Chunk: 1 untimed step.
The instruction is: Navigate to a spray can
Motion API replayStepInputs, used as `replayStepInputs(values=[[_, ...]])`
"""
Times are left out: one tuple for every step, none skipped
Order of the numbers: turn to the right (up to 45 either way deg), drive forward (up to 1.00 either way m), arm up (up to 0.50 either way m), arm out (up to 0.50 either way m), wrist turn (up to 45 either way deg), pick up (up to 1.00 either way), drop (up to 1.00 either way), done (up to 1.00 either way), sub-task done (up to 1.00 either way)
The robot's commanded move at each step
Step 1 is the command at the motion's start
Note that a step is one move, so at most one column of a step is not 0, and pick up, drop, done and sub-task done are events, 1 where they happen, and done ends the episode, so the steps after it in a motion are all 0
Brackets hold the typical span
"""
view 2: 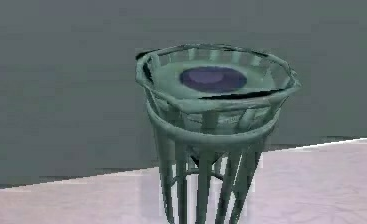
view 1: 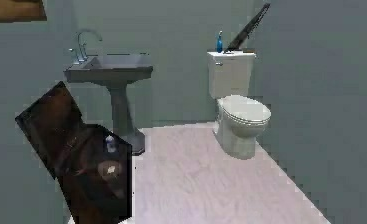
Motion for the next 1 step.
replayStepInputs(values=[[0.0, 1.0, 0.0, 0.0, 0.0, 0.0, 0.0, 0.0, 0.0]])
